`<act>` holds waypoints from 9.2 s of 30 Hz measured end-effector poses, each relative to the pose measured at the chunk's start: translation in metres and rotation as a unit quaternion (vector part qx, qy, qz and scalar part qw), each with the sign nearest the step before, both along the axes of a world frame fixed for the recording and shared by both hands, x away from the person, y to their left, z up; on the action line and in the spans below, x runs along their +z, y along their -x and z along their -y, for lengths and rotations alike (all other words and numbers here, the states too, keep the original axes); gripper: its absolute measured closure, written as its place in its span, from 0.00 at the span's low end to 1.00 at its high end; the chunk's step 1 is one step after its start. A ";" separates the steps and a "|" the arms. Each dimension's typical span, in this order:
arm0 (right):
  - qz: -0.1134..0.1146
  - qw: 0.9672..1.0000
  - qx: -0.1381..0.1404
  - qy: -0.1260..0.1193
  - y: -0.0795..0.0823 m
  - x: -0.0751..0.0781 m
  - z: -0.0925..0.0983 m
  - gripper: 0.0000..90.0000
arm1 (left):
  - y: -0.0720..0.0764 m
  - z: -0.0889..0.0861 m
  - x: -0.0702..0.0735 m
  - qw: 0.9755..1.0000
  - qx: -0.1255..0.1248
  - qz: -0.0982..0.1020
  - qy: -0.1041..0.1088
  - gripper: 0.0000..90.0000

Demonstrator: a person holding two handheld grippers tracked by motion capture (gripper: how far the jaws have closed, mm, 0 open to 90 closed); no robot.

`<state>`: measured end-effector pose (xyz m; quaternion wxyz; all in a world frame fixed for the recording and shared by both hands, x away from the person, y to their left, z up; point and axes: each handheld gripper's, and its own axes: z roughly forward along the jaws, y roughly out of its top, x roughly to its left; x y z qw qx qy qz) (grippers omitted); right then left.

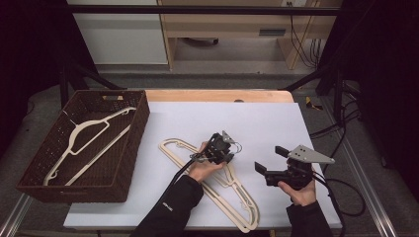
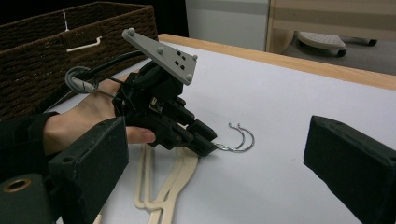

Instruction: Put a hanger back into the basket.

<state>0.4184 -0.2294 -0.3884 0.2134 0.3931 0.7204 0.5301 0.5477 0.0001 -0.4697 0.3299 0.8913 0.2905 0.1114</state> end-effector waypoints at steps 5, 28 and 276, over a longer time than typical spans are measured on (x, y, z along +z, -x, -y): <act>-0.002 1.000 0.001 0.001 0.000 0.000 -0.001 0.08 | -0.001 0.000 0.000 1.000 0.007 -0.005 -0.001 0.90; -0.014 1.000 0.014 0.008 -0.003 -0.007 -0.006 0.10 | 0.020 -0.012 0.027 0.998 0.040 0.028 0.038 0.98; 0.003 1.000 0.002 -0.008 -0.002 0.005 -0.003 0.06 | 0.112 -0.338 0.149 0.931 0.209 0.201 0.221 0.14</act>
